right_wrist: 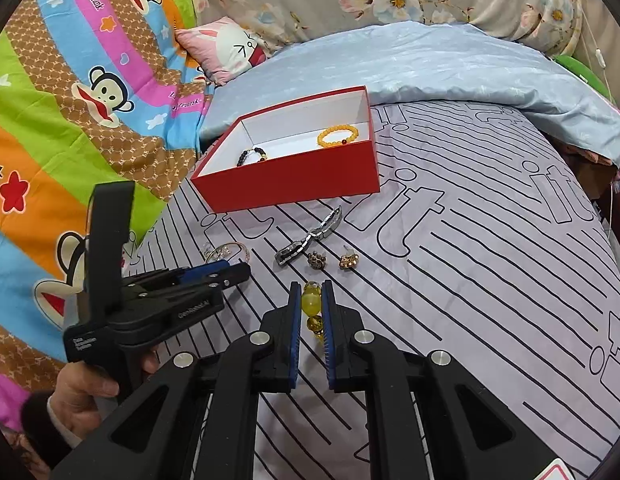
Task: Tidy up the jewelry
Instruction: 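Lift the yellow bracelet with the right tool while the left tool grasps the rose-gold bangle, then carry the rose-gold bangle with the left tool while the right tool carries the yellow bracelet into the red box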
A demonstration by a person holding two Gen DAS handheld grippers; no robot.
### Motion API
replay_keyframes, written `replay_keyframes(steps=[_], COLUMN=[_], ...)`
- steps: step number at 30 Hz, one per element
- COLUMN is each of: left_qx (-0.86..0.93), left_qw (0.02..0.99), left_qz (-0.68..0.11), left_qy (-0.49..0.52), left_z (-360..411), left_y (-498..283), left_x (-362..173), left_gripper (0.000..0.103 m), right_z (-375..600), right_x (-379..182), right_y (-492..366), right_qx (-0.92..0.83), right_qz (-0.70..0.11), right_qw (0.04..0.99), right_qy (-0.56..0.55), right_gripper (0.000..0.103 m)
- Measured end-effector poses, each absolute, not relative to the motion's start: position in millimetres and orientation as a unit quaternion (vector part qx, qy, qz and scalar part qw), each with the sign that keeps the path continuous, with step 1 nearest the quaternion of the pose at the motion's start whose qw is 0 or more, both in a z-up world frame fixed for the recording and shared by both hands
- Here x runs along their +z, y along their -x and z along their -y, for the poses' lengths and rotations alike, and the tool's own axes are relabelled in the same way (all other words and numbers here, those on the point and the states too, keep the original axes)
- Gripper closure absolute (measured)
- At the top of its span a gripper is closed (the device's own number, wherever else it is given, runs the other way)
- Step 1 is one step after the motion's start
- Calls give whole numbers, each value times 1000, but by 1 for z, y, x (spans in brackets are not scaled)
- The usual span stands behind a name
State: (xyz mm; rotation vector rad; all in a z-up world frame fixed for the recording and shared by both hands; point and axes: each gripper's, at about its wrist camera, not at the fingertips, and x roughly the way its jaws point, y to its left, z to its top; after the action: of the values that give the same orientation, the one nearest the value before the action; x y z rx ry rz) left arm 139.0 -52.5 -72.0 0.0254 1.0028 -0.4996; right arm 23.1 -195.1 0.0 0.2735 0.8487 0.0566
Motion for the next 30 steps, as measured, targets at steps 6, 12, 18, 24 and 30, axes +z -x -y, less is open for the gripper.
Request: replay_keyframes(steps=[6, 12, 18, 24, 30], left_qx=[-236, -248, -255, -264, -265], left_qw=[851, 847, 846, 853, 869], left_qz=[-466, -466, -466, -450, -418], left_qy=[-44, -61, -33, -2, 8], left_z=[60, 64, 56, 43, 34], left_y=[-138, -132, -125, -118, -122], left_x=[-77, -76, -61, -29, 12], left_gripper=[92, 101, 101, 101, 101], right_z=[198, 199, 198, 197, 195], right_x=[-4, -4, 3, 16, 46], right_y=[-27, -28, -25, -23, -33], right_qx=[26, 26, 25, 30, 47], right_qz=[-413, -413, -407, -394, -367], right_qw=[900, 900, 903, 909, 922], right_qy=[-137, -139, -137, -132, -114], right_gripper=[94, 94, 94, 94, 94])
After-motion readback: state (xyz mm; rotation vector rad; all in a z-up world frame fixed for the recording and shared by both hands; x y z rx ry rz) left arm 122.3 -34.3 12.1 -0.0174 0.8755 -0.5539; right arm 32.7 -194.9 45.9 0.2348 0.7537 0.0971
